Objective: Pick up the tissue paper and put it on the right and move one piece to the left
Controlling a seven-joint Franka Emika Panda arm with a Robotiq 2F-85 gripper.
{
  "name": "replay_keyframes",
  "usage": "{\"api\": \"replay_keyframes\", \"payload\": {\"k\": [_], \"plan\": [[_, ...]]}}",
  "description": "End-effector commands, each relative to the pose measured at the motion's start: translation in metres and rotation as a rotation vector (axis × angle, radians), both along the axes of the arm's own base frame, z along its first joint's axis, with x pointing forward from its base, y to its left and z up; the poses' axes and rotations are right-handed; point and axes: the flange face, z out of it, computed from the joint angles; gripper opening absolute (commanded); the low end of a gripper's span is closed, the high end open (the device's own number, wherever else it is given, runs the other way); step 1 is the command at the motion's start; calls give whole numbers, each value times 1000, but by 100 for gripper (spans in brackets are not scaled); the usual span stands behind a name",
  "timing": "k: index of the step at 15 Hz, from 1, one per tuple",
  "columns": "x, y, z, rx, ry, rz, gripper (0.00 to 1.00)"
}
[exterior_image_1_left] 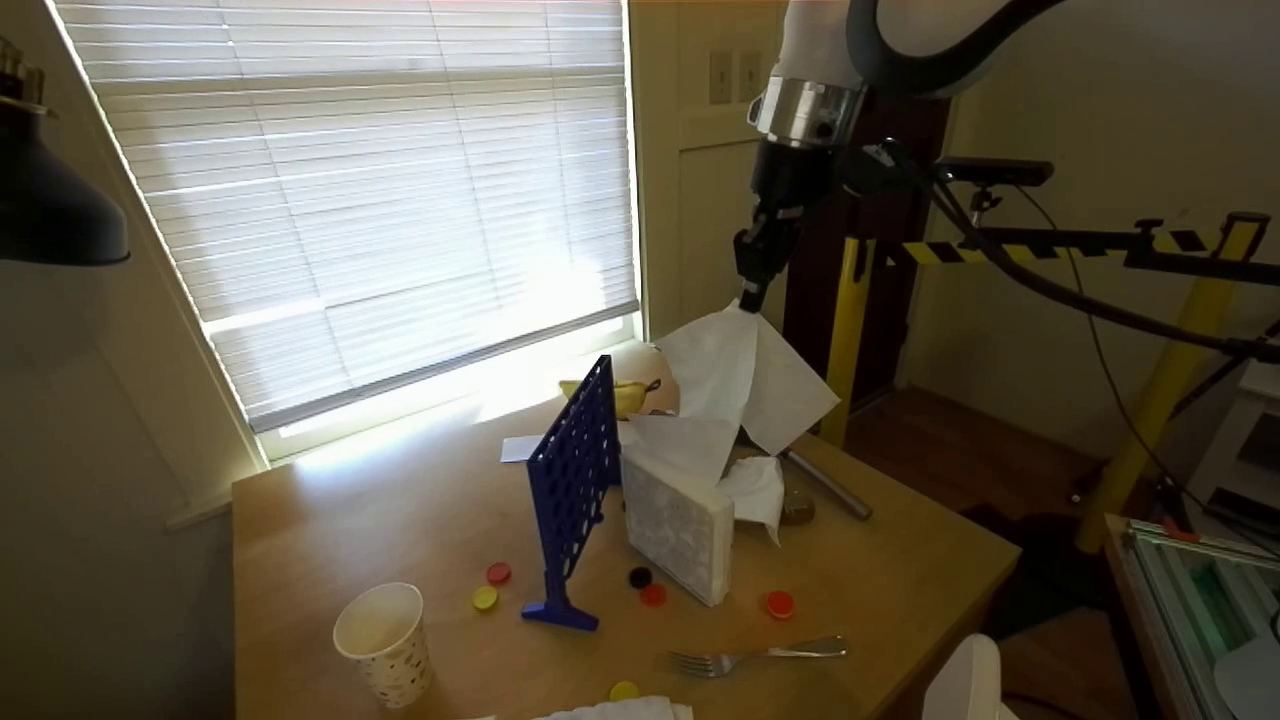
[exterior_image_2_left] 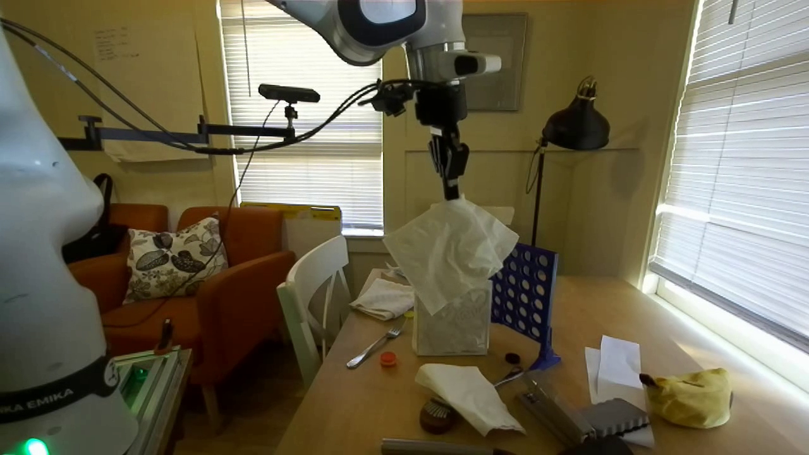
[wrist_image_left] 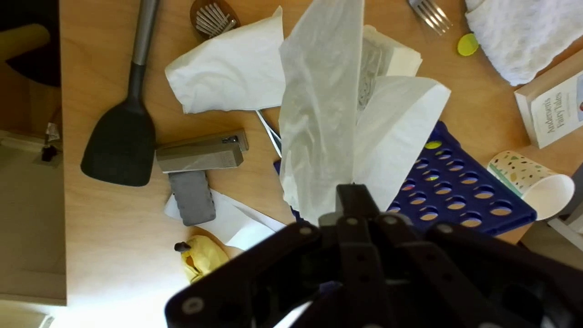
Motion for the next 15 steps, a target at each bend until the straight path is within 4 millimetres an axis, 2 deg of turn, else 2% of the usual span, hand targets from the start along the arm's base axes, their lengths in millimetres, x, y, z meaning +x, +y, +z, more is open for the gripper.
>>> {"api": "replay_keyframes", "payload": {"k": [1, 11, 15], "plan": [[0, -12, -20, -32, 47, -24, 0], [30, -34, -114, -191, 191, -76, 0], [37, -46, -145, -280, 244, -104, 0]]}}
